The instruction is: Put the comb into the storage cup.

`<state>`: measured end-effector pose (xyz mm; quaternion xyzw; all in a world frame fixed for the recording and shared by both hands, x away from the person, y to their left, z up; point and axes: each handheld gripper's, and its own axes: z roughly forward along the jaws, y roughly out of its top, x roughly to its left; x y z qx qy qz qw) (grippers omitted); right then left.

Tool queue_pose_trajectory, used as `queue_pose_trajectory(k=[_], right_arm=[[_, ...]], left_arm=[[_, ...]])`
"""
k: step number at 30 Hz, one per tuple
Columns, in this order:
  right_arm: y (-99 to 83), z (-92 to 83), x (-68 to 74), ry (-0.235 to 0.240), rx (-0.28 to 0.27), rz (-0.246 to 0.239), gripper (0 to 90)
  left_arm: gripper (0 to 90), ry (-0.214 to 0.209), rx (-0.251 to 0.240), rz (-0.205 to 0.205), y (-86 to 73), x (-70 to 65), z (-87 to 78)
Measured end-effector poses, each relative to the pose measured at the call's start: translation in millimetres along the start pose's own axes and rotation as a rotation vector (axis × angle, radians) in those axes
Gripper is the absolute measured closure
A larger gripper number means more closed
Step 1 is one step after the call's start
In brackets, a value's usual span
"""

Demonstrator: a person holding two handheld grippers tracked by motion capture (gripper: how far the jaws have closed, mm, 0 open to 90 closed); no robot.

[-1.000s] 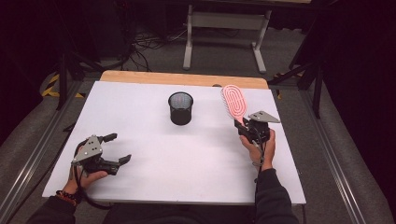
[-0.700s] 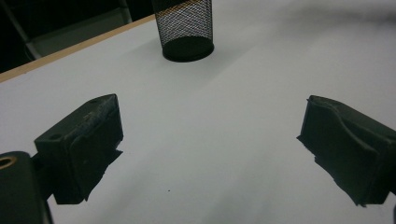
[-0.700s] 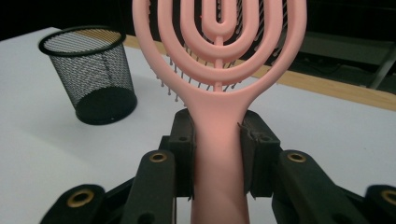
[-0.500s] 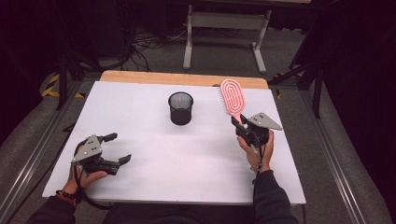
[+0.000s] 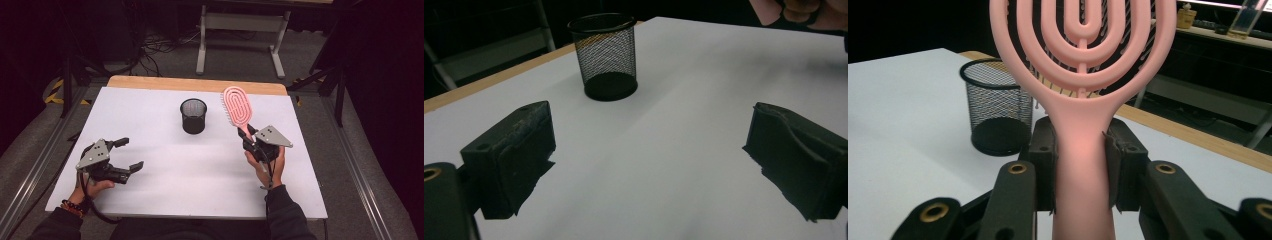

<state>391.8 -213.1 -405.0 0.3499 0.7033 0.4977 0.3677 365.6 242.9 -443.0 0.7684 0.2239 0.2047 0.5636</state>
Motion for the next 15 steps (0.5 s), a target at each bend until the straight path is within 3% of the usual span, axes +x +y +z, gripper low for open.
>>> queue_pose_trajectory(k=[4, 8, 15], right_arm=[[1.1, 0.5, 14.4, 0.01, -0.015, -0.041, 69.0], [2.2, 1.3, 27.4, 0.036, -0.023, -0.067, 69.0], [2.9, 2.5, 43.9, 0.071, -0.038, -0.088, 69.1]], left_arm=[[5.6, -0.018, -0.008, -0.01, 14.9, -4.7, 11.9], [8.6, -0.006, -0.024, 0.0, 25.8, -11.6, 23.5], [9.7, -0.09, -0.079, -0.04, 48.0, -22.2, 44.2]])
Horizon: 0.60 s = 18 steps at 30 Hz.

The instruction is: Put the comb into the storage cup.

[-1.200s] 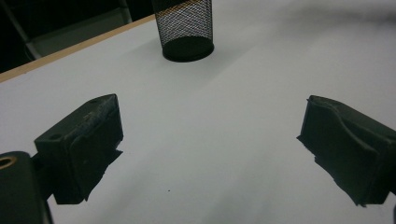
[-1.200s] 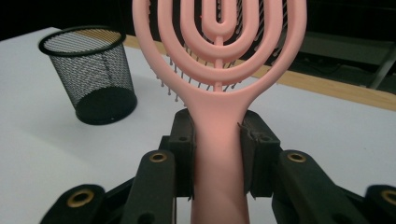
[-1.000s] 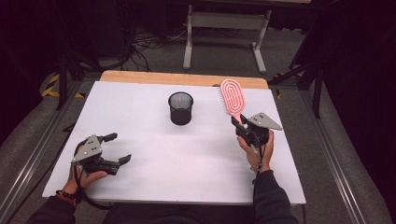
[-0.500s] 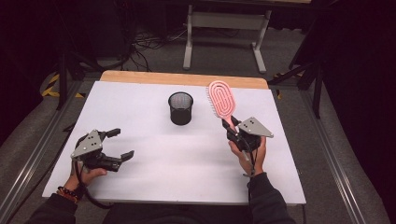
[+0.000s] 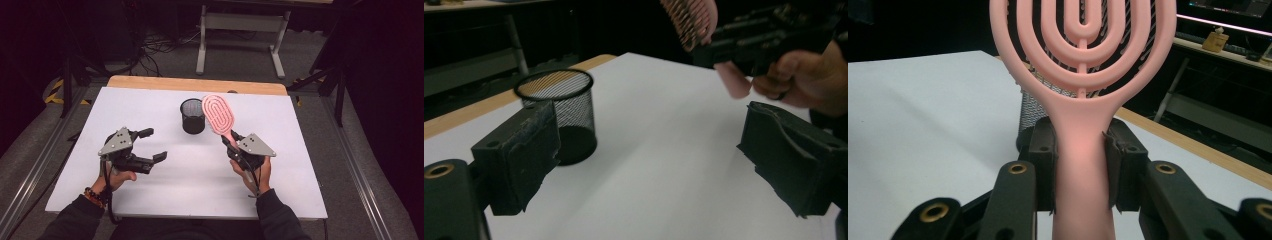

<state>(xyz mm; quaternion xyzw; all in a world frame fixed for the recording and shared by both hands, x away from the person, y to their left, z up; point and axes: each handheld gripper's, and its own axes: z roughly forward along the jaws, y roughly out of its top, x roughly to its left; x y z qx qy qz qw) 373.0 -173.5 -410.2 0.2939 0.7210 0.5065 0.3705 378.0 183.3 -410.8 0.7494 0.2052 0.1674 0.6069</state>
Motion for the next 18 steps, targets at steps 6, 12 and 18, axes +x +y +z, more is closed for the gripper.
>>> queue_pose_trajectory(k=[6, 12, 18], right_arm=[[1.2, 3.1, 15.0, 0.021, -0.012, -0.024, 69.0], [1.0, 7.6, 32.2, 0.046, -0.012, -0.065, 69.0], [0.6, 9.6, 40.1, 0.055, -0.015, -0.08, 69.1]], left_arm=[[11.4, -0.039, -0.04, -0.025, 18.4, -11.3, 22.9], [14.2, -0.054, -0.06, -0.078, 27.8, -17.2, 42.8], [15.5, -0.057, -0.046, -0.093, 31.3, -24.2, 57.0]])
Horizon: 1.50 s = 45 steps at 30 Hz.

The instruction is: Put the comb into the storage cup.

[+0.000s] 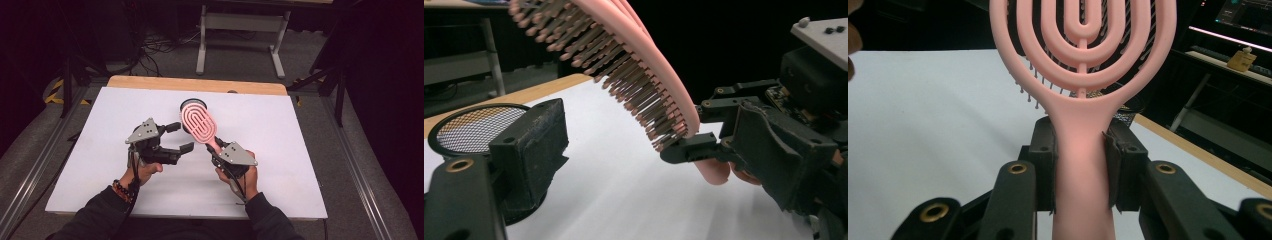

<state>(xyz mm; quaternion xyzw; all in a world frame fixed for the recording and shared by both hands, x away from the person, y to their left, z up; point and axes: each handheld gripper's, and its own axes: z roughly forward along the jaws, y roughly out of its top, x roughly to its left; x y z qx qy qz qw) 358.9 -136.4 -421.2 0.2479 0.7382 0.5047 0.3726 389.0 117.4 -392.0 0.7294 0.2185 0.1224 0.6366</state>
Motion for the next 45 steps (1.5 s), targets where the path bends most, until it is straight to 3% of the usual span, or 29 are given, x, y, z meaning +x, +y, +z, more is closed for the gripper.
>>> queue_pose_trajectory(k=[6, 14, 18, 23, 27, 30, 45], right_arm=[[-0.1, 1.7, 6.9, -0.001, 0.0, -0.025, 69.0], [-2.8, 9.4, 20.4, 0.002, 0.004, -0.057, 69.2], [-4.3, 13.5, 23.1, 0.001, 0.004, -0.039, 69.4], [-5.6, 16.9, 30.0, -0.043, -0.001, -0.041, 69.5], [-5.7, 17.1, 32.2, -0.058, 0.003, -0.067, 69.8], [-6.0, 18.2, 35.3, -0.075, 0.003, -0.1, 69.7], [-7.8, 18.4, 35.0, -0.137, 0.011, -0.127, 68.6]], left_arm=[[17.0, -0.024, -0.009, -0.012, 2.0, -3.5, 8.9], [19.4, -0.024, -0.032, -0.025, 2.3, -4.0, 8.5], [22.4, -0.013, -0.053, -0.034, 2.2, -4.5, 6.2], [34.4, 0.017, -0.099, -0.061, -0.5, -4.2, 3.9], [36.5, 0.032, -0.14, -0.09, 1.6, -2.4, 0.2], [37.9, 0.027, -0.143, -0.097, 3.9, -1.5, -0.2], [54.3, 0.0, -0.14, -0.078, 4.1, -2.4, 3.5]])
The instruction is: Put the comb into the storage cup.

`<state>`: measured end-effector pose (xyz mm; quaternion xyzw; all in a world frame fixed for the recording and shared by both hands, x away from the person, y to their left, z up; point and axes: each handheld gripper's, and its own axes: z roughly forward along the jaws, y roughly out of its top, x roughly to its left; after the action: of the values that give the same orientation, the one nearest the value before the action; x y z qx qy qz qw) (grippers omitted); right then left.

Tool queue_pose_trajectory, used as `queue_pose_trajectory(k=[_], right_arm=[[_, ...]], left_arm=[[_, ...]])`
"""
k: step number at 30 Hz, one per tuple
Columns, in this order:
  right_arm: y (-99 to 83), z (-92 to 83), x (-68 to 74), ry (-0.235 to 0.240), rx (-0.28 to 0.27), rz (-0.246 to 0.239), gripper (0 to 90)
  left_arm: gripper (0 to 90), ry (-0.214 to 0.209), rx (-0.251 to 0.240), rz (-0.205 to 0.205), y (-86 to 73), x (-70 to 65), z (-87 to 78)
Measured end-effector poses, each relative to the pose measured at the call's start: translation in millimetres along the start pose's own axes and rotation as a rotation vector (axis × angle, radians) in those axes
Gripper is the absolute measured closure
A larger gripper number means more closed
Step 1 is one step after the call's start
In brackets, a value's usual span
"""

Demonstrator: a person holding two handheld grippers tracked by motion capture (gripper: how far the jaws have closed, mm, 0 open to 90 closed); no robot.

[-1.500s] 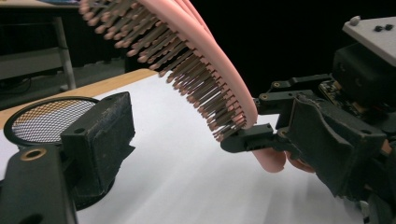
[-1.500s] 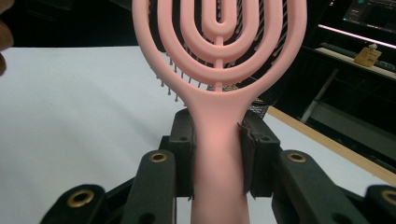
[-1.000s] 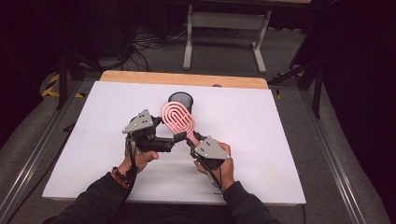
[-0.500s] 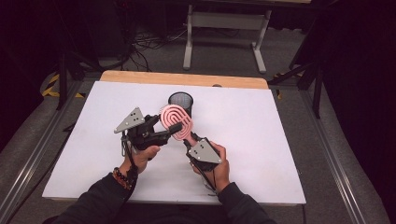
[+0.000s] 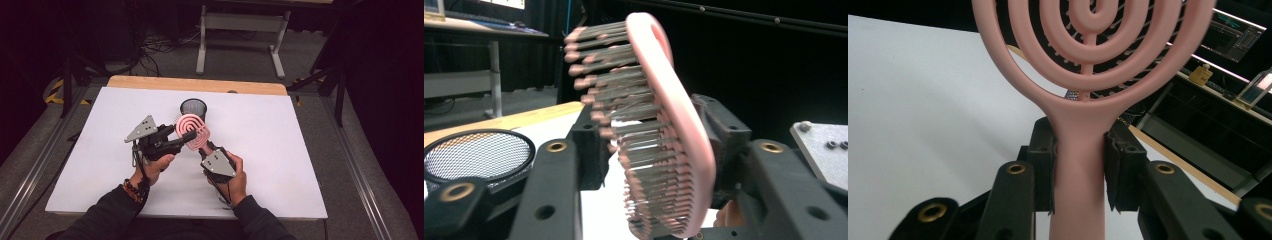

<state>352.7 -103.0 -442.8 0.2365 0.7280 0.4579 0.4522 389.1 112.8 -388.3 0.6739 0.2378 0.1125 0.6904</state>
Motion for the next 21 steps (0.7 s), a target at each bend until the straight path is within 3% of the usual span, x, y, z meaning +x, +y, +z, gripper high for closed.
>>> queue_pose_trajectory(k=[2, 7, 11, 15, 21], right_arm=[[-0.2, -0.2, -0.9, 0.004, -0.001, 0.007, 67.7], [0.7, -1.3, -2.4, 0.015, -0.006, 0.009, 67.0], [1.9, -2.5, -2.2, 0.023, -0.013, 0.008, 66.5], [4.1, -3.4, 0.7, 0.062, -0.021, 0.009, 63.3], [6.2, -4.1, 6.3, 0.076, -0.023, -0.006, 60.8]], left_arm=[[58.7, -0.014, -0.001, -0.005, 0.4, -0.5, 0.0], [61.6, -0.037, 0.001, 0.045, 2.8, -8.2, 1.6], [62.1, -0.067, -0.013, 0.055, 4.5, -10.8, 1.3], [62.6, -0.077, -0.02, 0.064, 7.2, -11.2, -0.1], [63.1, -0.071, -0.027, 0.076, 8.8, -12.3, -0.8]])
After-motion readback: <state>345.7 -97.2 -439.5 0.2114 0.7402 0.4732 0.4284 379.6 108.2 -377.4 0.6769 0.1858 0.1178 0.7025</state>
